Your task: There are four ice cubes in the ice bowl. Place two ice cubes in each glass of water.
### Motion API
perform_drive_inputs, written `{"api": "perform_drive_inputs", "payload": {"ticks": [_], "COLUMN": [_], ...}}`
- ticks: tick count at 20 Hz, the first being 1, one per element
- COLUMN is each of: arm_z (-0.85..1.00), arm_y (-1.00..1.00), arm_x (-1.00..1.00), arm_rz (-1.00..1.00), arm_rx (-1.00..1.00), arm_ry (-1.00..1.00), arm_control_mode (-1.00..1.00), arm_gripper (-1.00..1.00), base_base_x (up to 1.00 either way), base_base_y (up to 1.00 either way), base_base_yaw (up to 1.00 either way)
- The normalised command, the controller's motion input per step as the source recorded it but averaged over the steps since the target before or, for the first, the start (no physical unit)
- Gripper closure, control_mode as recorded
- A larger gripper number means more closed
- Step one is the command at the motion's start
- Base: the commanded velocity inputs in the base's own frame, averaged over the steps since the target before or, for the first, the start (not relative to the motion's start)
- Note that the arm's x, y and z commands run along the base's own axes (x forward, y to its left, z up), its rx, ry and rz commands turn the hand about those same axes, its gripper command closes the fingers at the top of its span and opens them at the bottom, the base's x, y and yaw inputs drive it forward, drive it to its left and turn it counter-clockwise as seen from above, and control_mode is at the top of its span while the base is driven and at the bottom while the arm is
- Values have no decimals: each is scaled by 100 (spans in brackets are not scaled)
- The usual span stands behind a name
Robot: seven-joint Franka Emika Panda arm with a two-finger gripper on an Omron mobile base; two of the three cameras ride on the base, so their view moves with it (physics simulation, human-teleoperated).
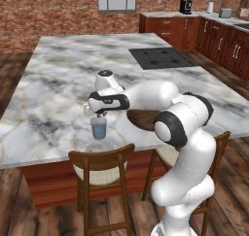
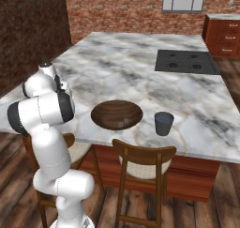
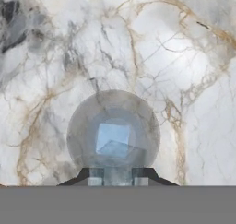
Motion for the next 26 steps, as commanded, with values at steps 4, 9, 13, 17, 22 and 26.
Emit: {"api": "perform_drive_inputs", "payload": {"ticks": [4,9,13,17,22,26], "arm_z": [-16,-19,-18,-15,-3,0], "arm_y": [3,-6,-1,0,0,0], "arm_x": [9,0,0,6,5,3], "arm_rz": [0,-3,-2,-2,-2,-2], "arm_rx": [0,0,0,0,0,0], "arm_ry": [0,0,0,0,0,0], "arm_control_mode": [-100,-100,-100,-100,-100,-100], "arm_gripper": [100,100,100,100,100,100], "base_base_x": [0,0,0,0,0,0], "base_base_y": [0,0,0,0,0,0], "base_base_yaw": [0,0,0,0,0,0]}}
